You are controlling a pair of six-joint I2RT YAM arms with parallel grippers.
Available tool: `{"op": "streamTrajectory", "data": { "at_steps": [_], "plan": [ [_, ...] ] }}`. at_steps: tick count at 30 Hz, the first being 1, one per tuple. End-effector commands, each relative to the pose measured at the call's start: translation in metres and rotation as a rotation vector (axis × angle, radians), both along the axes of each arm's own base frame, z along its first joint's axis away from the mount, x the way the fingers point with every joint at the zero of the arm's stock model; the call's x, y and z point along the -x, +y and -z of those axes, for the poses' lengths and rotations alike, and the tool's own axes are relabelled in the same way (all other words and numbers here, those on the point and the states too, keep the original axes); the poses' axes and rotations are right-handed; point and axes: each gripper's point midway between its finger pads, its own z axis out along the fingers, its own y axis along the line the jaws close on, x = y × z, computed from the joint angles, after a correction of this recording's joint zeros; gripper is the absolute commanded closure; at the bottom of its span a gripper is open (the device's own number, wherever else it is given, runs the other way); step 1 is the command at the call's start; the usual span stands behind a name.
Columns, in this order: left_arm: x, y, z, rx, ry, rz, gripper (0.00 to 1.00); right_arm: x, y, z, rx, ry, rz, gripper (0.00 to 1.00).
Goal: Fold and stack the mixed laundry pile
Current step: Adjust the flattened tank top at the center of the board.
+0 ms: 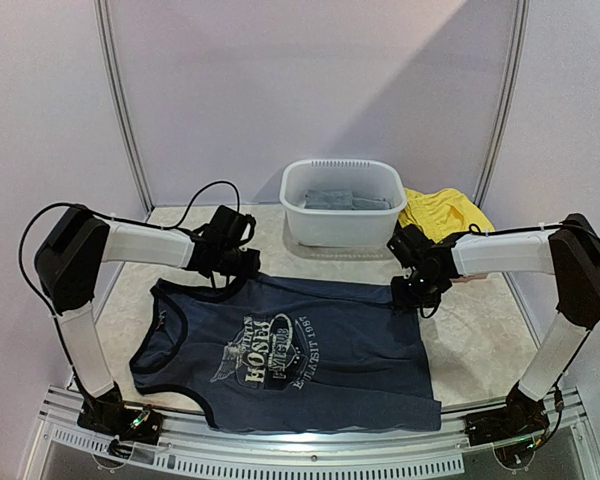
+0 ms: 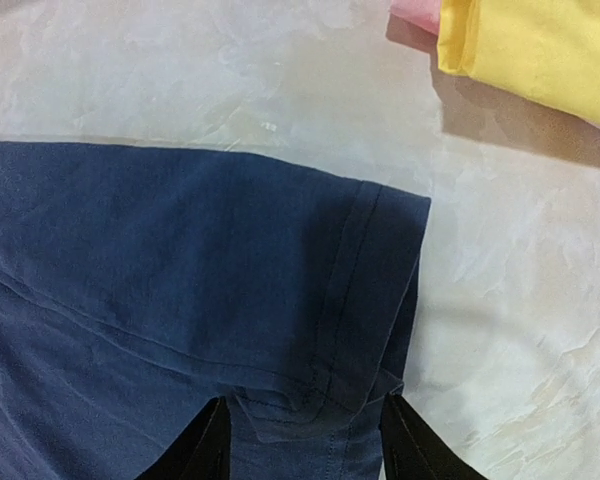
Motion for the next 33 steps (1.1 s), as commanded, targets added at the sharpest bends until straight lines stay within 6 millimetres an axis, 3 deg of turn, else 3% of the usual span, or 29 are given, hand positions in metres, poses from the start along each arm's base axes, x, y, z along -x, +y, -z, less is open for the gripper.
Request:
{"op": "streamTrajectory", "data": {
  "at_steps": [1,8,13,15,19,29,33],
  "plan": [
    [-0.002,-0.001,0.011,-0.042,0.013,-0.003,0.57,-0.005,-0.002,0.006,0.005,-0.002,0.009,0.52],
    [-0.006,0.002,0.016,-0.042,0.015,-0.014,0.63,-0.007,0.002,0.009,-0.008,0.008,0.001,0.57],
    [-0.009,0.002,0.019,-0.035,0.014,-0.015,0.76,-0.006,0.005,0.015,-0.016,0.025,-0.005,0.61],
    [-0.009,0.002,0.019,-0.031,0.014,-0.016,0.8,-0.005,0.006,0.018,-0.018,0.033,-0.004,0.69],
    [-0.011,0.004,0.019,-0.029,0.008,-0.026,1.0,-0.006,0.003,0.018,-0.003,0.031,0.007,0.78],
    [-0.018,0.012,0.008,-0.022,-0.027,-0.072,1.0,-0.031,-0.005,-0.013,0.057,-0.03,0.02,0.99],
    [-0.021,0.019,0.004,-0.012,-0.035,-0.098,1.0,-0.047,-0.017,-0.023,0.061,-0.054,0.053,1.0]
  ]
}}
